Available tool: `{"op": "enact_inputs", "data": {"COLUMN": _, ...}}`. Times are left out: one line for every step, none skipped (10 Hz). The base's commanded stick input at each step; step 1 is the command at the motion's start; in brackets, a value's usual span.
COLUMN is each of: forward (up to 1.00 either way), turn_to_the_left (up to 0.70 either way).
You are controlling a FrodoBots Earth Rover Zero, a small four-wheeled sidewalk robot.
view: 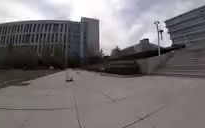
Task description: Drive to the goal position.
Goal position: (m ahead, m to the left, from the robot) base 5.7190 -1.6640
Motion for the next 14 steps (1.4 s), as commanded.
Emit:
{"op": "enact_inputs", "data": {"forward": 0.7, "turn_to_the_left": 0.0}}
{"op": "enact_inputs", "data": {"forward": 0.7, "turn_to_the_left": 0.0}}
{"op": "enact_inputs", "data": {"forward": 0.7, "turn_to_the_left": 0.0}}
{"op": "enact_inputs", "data": {"forward": 0.7, "turn_to_the_left": 0.0}}
{"op": "enact_inputs", "data": {"forward": 0.7, "turn_to_the_left": 0.0}}
{"op": "enact_inputs", "data": {"forward": 0.7, "turn_to_the_left": 0.0}}
{"op": "enact_inputs", "data": {"forward": 0.7, "turn_to_the_left": 0.0}}
{"op": "enact_inputs", "data": {"forward": 0.7, "turn_to_the_left": 0.0}}
{"op": "enact_inputs", "data": {"forward": 0.7, "turn_to_the_left": 0.0}}
{"op": "enact_inputs", "data": {"forward": 0.7, "turn_to_the_left": 0.0}}
{"op": "enact_inputs", "data": {"forward": 0.7, "turn_to_the_left": 0.0}}
{"op": "enact_inputs", "data": {"forward": 0.7, "turn_to_the_left": 0.0}}
{"op": "enact_inputs", "data": {"forward": 0.7, "turn_to_the_left": 0.0}}
{"op": "enact_inputs", "data": {"forward": 0.7, "turn_to_the_left": 0.0}}
